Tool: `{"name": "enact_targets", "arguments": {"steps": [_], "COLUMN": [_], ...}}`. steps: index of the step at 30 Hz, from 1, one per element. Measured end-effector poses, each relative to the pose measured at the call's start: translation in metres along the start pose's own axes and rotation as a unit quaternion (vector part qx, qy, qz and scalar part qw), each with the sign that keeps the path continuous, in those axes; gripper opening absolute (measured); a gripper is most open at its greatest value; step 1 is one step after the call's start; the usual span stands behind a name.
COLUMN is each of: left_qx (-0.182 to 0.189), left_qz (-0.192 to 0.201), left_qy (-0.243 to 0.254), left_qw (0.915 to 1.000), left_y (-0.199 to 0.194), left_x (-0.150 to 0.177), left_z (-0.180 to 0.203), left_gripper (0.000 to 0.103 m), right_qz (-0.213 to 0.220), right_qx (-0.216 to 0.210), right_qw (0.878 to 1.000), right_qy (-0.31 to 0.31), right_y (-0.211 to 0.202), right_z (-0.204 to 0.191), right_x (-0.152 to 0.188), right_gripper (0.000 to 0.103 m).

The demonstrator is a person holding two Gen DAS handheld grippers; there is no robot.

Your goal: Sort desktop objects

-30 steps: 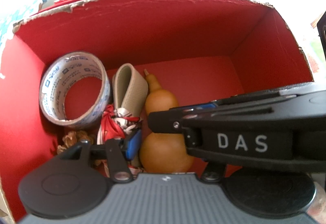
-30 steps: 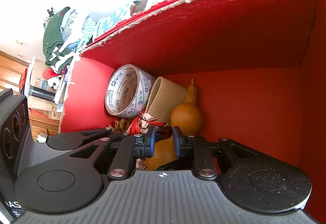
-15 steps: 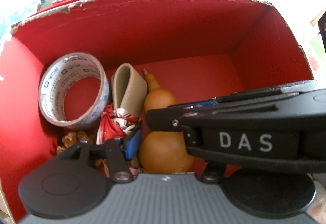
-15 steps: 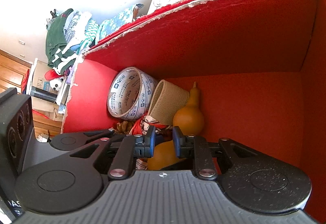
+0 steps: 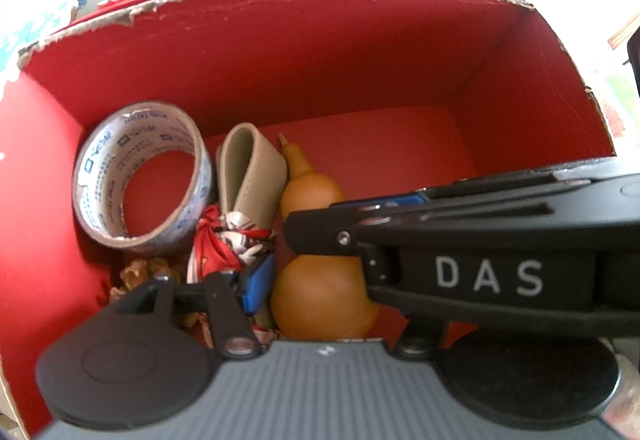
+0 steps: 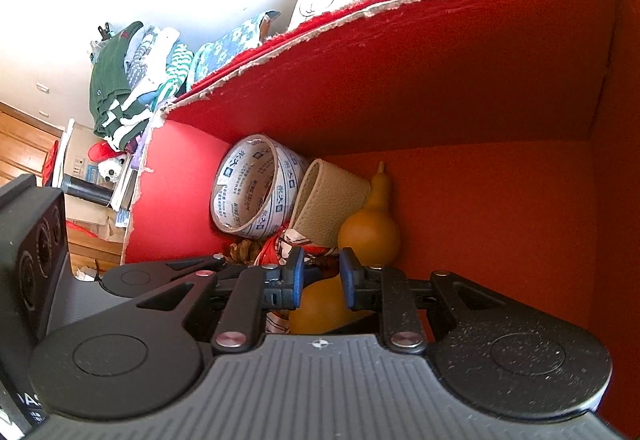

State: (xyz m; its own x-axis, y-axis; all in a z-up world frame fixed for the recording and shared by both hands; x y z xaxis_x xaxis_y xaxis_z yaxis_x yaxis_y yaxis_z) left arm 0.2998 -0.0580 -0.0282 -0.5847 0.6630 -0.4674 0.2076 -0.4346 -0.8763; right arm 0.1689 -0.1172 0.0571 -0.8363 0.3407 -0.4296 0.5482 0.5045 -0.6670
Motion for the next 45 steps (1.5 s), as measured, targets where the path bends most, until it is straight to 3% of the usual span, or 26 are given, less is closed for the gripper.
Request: {"name": "enact_targets", "arguments": {"steps": [12, 23, 28, 33, 36, 45], "left_qx": [0.008, -0.015, -0.043, -0.094, -0.128, -0.16], "left_qz": [-0.004, 0.0, 0.018, 0.06, 0.075, 0.107], "left_qy": [0.002, -0.026, -0.023, -0.007, 0.002, -0.031], "left_qw": [1.0, 0.9996, 0.9986, 0.9937, 0.9889, 0.9809], "left_y": [0.004, 0.002, -0.01, -0.036, -0.046, -0.083], "left_x": [-0.002, -0.002, -0.004, -0.007, -0.009, 0.006], "left_z": [-0.002, -0.004, 0.0, 0.014, 0.021, 0.041], "left_gripper": [0.067, 0.066, 0.067, 0.085, 0.085, 0.083], "right_qz": [0.0, -0.001, 0.005, 0.029, 0.043, 0.088], "right_qx": [-0.015, -0.019, -0.034, -0.044, -0.048, -0.079], "right_qw": [1.0, 1.0, 0.999, 0.999, 0.998, 0.991], "right_qy": [0.0, 0.006, 0.009, -0.006, -0.018, -0.063], "right_y": [0.0, -0.006, -0.018, -0.04, -0.053, -0.093], "right_z": [0.0, 0.0, -0.001, -0.002, -0.001, -0.01], "right_x": [-0.002, -0.003, -0.002, -0.001, 0.001, 0.02], "right_gripper": [0.028, 0.031, 0.031, 0.031, 0.032, 0.037]}}
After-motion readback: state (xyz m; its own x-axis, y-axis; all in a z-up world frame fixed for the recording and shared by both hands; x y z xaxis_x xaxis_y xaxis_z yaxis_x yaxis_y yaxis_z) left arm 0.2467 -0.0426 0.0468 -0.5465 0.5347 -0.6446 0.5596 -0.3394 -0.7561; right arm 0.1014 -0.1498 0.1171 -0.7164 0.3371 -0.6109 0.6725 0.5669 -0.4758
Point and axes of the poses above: each gripper's, at about its wrist camera, not at the fingertips, and y roughly the way its jaws point, z to its right, x to its underside, the point moved 4 cm from there along y, roughly the way its jaws point, and after that the axes turned 10 degrees about z, right-handed, at the moved point
